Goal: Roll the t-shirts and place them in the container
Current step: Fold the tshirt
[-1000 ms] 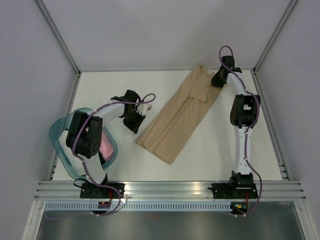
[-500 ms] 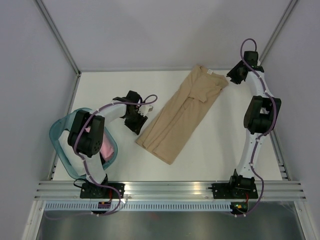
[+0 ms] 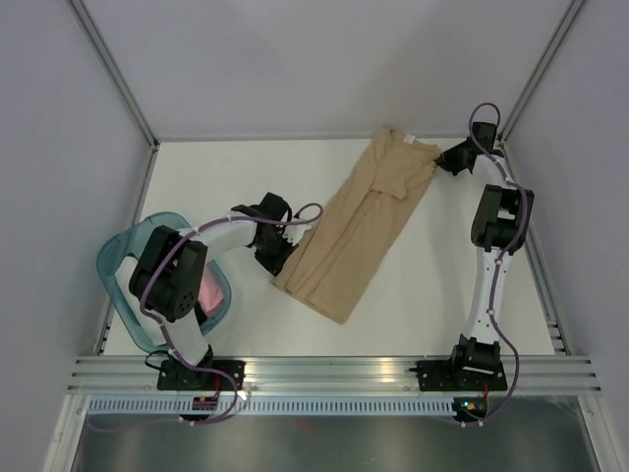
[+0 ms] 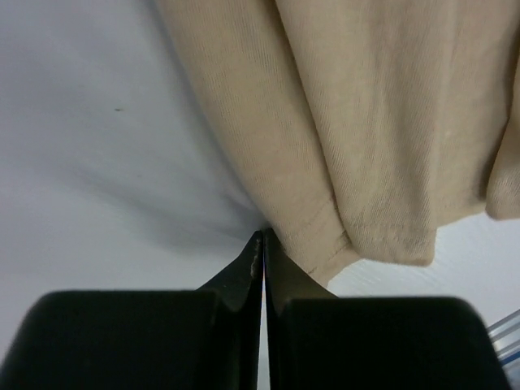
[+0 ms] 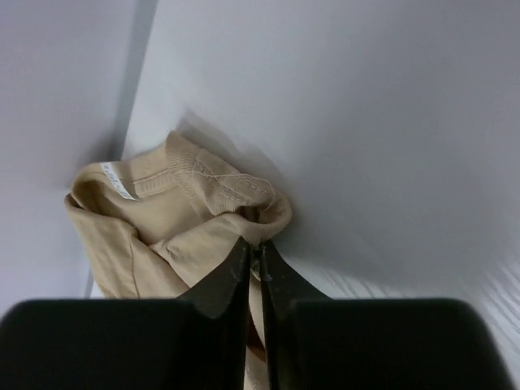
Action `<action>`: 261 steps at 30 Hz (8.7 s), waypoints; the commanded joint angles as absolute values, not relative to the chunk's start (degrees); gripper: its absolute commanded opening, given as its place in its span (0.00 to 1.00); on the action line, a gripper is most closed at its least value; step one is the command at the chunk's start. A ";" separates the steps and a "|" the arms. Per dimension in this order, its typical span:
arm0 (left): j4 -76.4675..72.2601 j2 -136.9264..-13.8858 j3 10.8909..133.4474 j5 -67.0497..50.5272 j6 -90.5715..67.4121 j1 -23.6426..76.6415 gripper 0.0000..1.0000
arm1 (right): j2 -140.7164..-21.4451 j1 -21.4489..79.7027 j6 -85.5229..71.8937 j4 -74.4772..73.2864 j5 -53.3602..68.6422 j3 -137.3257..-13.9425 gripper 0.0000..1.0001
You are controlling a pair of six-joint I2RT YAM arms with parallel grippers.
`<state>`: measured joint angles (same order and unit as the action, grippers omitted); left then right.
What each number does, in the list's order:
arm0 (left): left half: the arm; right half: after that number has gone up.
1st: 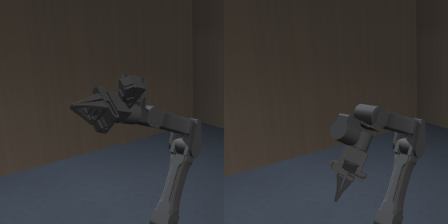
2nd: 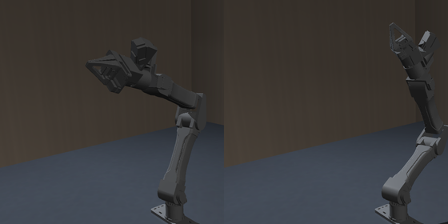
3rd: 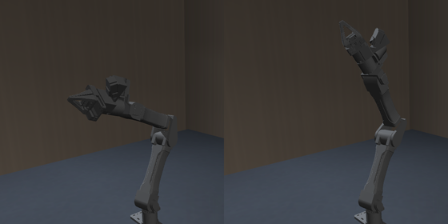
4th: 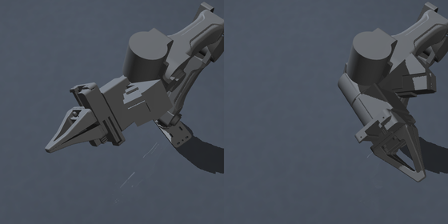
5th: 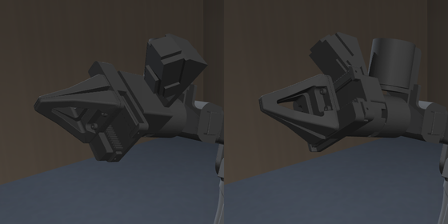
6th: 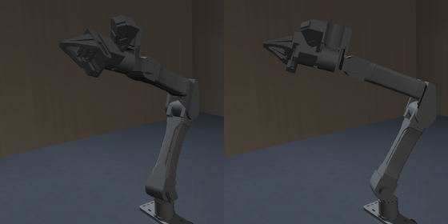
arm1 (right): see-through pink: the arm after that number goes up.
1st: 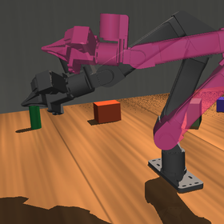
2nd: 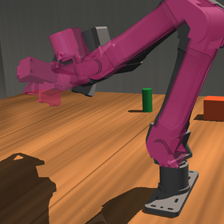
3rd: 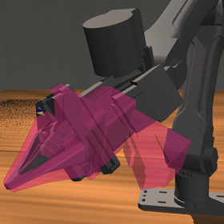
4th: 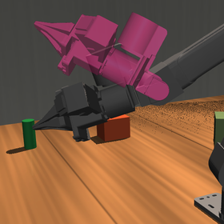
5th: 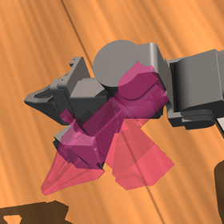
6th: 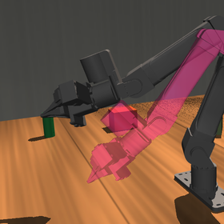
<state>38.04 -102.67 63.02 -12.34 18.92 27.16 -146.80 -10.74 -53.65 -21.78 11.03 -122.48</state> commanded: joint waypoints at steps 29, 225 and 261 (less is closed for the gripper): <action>41.22 -89.48 49.48 -13.71 23.47 35.69 0.12 | -130.29 -12.92 -42.90 -25.56 5.10 -122.89 0.47; 27.16 -106.53 60.82 -30.23 -6.94 41.13 0.02 | -69.70 45.00 -51.68 -8.44 -0.26 -28.39 0.49; 29.44 -106.08 61.35 -31.55 -5.01 41.04 0.02 | -63.64 39.03 -50.73 -16.07 10.20 -26.87 0.34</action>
